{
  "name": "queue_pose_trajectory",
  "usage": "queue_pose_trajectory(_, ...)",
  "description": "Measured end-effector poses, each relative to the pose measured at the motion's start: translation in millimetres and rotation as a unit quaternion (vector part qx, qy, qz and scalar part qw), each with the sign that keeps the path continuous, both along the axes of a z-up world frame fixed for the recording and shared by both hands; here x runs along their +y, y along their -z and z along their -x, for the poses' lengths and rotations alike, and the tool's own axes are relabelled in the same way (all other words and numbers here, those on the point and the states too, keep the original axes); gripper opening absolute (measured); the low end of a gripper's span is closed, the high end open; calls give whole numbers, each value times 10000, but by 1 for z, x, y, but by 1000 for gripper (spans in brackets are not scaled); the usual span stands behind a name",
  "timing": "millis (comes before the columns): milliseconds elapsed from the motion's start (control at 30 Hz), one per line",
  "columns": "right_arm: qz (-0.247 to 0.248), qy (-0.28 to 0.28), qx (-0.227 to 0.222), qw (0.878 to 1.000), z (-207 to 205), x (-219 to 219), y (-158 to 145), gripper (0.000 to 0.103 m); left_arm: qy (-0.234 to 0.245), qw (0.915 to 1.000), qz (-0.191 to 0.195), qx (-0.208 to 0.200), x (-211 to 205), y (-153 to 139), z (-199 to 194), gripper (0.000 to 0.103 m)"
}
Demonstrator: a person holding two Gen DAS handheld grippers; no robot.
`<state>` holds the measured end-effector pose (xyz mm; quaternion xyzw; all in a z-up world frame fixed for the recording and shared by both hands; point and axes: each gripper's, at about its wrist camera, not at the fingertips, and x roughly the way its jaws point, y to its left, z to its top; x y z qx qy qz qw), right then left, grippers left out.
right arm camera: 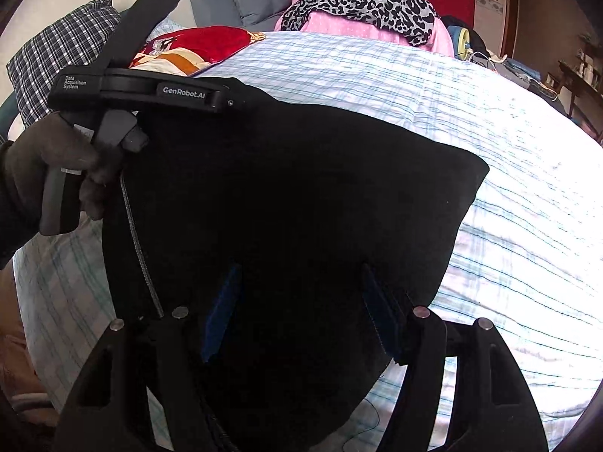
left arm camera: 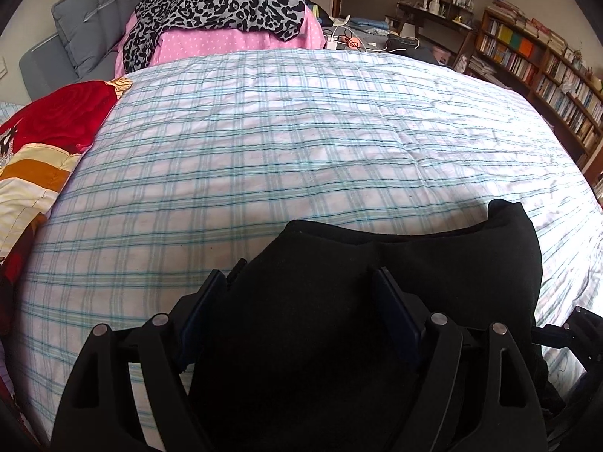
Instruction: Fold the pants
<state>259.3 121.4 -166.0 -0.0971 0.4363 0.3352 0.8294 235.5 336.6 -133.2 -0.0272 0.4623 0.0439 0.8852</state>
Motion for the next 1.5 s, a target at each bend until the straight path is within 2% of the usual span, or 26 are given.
queue_pose_trajectory(200, -313, 154, -39, 9994, 8, -16, -20, 67, -180, 9997, 83, -159, 1, -28, 19, 80)
queue_pose_trajectory(400, -281, 2, -105, 9996, 27, -27, -26, 67, -120, 9986, -132, -503, -16, -59, 61, 80)
queue_pose_trajectory(500, -95, -44, 75, 9999, 26, -24, -13, 67, -40, 9987, -212, -470, -29, -54, 78, 80)
queue_pose_trajectory(700, -8, -34, 220, 9998, 32, -19, 3, 67, 138, 9977, -657, -119, -49, -12, 89, 80)
queue_pose_trajectory(867, 98, -36, 119, 9999, 34, -18, 13, 68, -51, 9991, -332, -242, -41, 1, 92, 81)
queue_pose_trajectory(967, 90, -23, 117, 9999, 34, -18, 14, 68, -56, 9989, -380, -253, -43, 5, 93, 81)
queue_pose_trajectory(1100, -193, 95, 203, 9996, 33, -29, 6, 68, -174, 9988, -384, -244, -44, 0, 95, 81)
queue_pose_trajectory(1300, -450, 220, -27, 9987, 39, -45, -18, 69, -394, 9970, -579, -334, -56, -21, 108, 84)
queue_pose_trajectory(1367, -486, 250, -63, 9985, 40, -49, -22, 79, -445, 9958, -701, -381, -62, -28, 114, 85)
queue_pose_trajectory(1500, -513, 351, -58, 9980, 42, -57, -24, 82, -539, 9942, -853, -373, -75, -37, 121, 88)
